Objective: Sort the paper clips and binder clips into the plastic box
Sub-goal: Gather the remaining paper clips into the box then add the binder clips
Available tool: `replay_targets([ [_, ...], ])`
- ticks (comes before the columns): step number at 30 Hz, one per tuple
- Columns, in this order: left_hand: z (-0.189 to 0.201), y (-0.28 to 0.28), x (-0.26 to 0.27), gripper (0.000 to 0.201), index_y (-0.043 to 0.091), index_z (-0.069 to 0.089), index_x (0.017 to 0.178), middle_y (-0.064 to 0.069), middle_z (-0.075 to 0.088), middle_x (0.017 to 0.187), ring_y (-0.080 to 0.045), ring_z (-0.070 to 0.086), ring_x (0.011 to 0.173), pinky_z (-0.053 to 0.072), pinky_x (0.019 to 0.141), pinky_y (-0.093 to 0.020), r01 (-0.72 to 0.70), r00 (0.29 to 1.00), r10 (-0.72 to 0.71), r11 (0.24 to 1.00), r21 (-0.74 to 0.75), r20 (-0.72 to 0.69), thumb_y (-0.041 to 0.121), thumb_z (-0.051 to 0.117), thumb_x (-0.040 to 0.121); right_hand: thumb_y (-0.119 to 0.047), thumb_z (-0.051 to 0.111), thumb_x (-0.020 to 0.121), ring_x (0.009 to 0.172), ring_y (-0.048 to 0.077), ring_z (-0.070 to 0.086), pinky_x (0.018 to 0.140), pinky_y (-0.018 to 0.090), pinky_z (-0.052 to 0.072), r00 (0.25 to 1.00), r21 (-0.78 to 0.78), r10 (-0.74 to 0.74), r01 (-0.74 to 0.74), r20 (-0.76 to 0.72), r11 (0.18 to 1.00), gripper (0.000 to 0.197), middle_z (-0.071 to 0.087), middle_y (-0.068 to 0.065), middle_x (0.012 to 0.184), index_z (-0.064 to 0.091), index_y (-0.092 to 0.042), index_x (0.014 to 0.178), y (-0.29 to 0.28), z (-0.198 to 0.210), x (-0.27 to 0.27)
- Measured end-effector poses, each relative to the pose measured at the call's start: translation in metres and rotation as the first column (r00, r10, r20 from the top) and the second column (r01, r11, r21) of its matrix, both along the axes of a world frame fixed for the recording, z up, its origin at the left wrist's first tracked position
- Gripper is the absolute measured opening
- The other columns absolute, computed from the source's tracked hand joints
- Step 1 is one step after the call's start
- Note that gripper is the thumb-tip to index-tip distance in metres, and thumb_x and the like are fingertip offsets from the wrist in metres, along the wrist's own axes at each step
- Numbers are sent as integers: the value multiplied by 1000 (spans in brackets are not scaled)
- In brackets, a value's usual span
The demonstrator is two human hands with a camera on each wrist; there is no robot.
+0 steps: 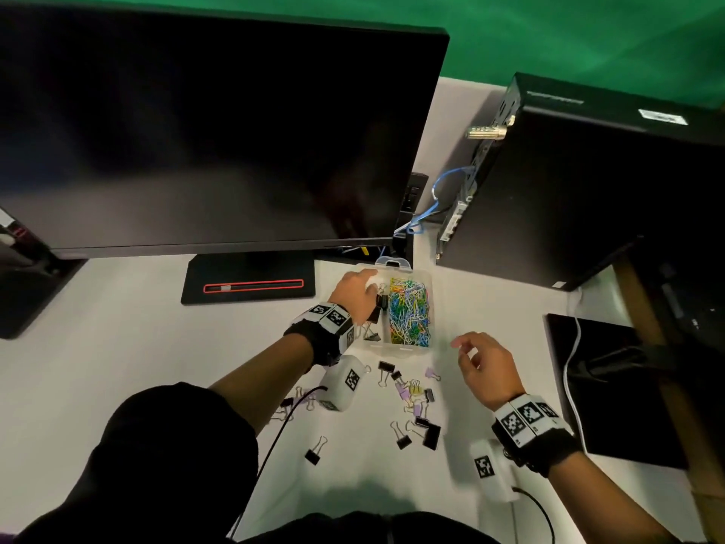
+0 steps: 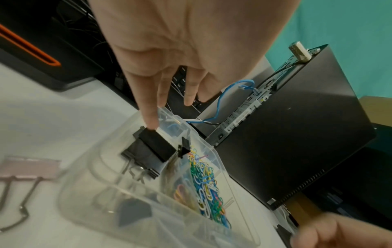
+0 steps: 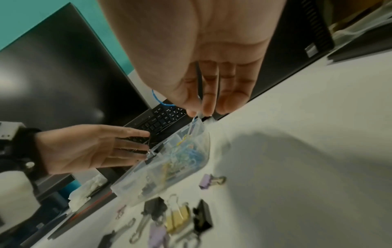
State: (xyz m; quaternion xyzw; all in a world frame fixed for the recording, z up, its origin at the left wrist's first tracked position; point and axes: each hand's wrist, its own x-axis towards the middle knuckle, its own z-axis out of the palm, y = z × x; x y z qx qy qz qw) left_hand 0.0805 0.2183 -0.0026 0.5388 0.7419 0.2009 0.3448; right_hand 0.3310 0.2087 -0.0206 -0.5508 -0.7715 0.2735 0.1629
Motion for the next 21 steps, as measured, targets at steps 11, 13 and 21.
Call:
replay_targets([
  [11, -13, -74, -47, 31, 15, 48, 119, -12, 47, 120, -24, 51, 106, 44, 93, -33, 4, 988, -19, 995, -98, -155, 16, 51, 89, 8, 47, 75, 103, 18, 49, 89, 17, 37, 955, -318, 254, -196, 153, 928, 63, 38, 5, 121, 40, -16, 133, -35, -25, -9],
  [13, -21, -89, -48, 36, 17, 45, 123, -12, 44, 124, -26, 49, 112, 44, 98, -36, 39, 983, -73, 979, -198, -166, 23, 53, 88, 7, 49, 75, 101, 12, 44, 91, 17, 38, 957, -308, 263, -214, 126, 927, 63, 35, 1, 116, 40, -14, 134, -42, -27, -19],
  [21, -44, -95, -22, 67, 24, 24, 141, -3, 20, 149, -28, 27, 132, 38, 103, -45, 116, 948, -153, 983, -143, -278, 37, 56, 84, 6, 45, 79, 106, 19, 50, 97, 24, 41, 940, -294, 334, -301, 71, 907, 55, 40, 4, 116, 47, -17, 130, -57, -28, -50],
])
